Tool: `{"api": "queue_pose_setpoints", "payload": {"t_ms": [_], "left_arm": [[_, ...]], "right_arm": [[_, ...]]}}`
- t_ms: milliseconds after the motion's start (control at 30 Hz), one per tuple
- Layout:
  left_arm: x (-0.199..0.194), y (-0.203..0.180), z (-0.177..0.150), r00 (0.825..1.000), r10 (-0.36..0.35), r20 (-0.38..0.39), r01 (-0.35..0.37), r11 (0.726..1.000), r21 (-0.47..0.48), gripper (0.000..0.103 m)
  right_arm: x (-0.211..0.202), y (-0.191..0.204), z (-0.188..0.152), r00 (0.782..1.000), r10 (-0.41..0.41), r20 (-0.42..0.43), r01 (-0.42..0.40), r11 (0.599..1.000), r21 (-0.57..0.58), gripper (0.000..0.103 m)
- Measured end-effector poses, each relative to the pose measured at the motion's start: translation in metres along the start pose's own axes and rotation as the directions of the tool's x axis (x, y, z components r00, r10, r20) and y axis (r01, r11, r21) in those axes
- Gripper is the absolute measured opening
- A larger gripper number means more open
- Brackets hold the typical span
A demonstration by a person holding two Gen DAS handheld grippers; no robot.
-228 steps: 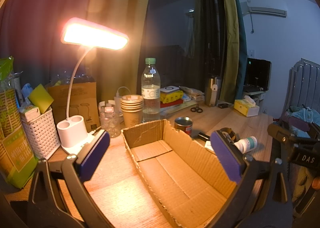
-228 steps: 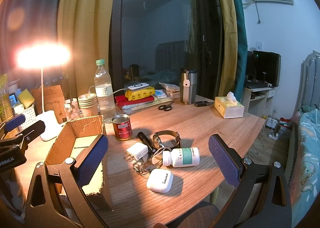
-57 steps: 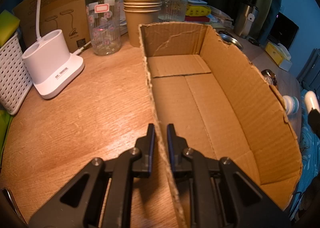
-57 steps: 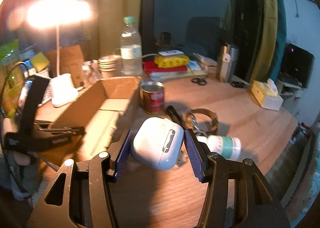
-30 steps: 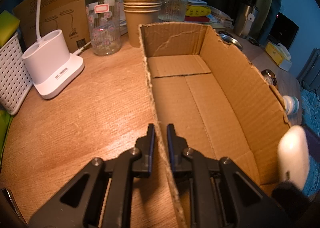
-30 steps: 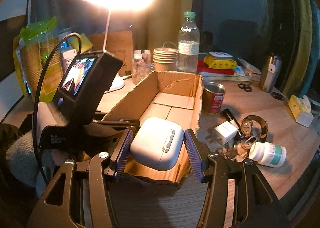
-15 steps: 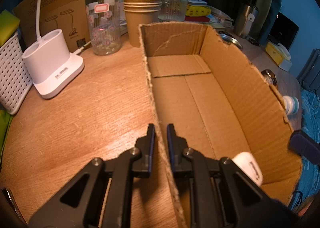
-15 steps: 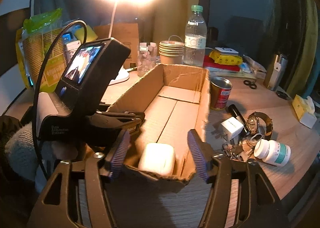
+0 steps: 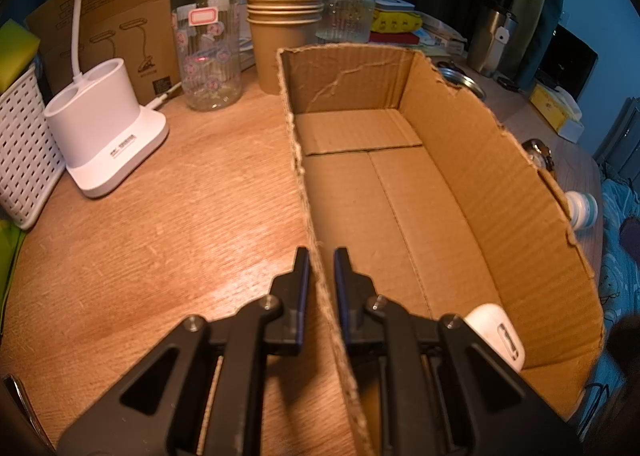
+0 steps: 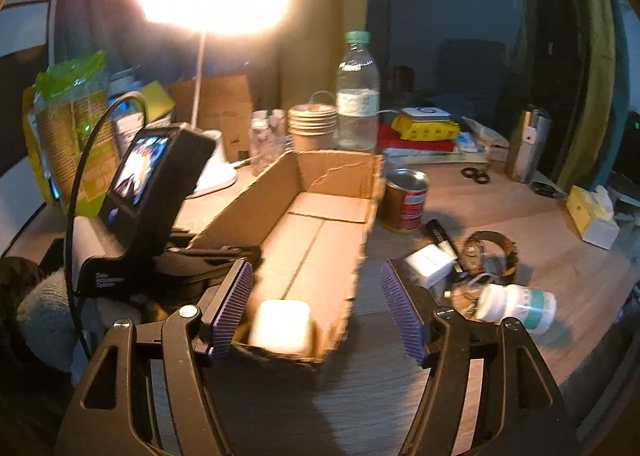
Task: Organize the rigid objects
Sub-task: 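Move the right tool to the white pill bottle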
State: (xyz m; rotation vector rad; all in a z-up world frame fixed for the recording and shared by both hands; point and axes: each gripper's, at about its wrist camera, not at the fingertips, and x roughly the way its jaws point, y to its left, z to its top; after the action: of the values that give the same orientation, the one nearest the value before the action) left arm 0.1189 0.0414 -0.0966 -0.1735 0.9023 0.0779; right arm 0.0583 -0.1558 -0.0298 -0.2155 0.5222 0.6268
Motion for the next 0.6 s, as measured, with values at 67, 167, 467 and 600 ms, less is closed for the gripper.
{"api": "queue_pose_setpoints", "payload": {"t_ms": [67, 167, 467, 600], "left_arm": [[0.000, 0.000, 0.000, 1.000, 0.001, 0.000, -0.001, 1.000, -0.001, 0.014], [0.000, 0.000, 0.000, 1.000, 0.001, 0.000, -0.001, 1.000, -0.001, 0.013], [0.000, 0.000, 0.000, 1.000, 0.001, 0.000, -0.001, 1.000, 0.000, 0.013], [0.000, 0.000, 0.000, 1.000, 0.000, 0.001, 0.000, 1.000, -0.001, 0.013]], "right_arm": [[-0.003, -0.009, 0.001, 1.000, -0.021, 0.008, 0.021, 1.000, 0.017, 0.070], [-0.006, -0.024, 0.001, 0.998, -0.057, 0.012, 0.056, 0.998, 0.041, 0.071], [-0.010, -0.074, -0.008, 0.983, -0.182, 0.000, 0.181, 0.976, 0.121, 0.076], [-0.008, -0.095, -0.015, 0.972, -0.235, -0.023, 0.236, 0.959, 0.156, 0.078]]}}
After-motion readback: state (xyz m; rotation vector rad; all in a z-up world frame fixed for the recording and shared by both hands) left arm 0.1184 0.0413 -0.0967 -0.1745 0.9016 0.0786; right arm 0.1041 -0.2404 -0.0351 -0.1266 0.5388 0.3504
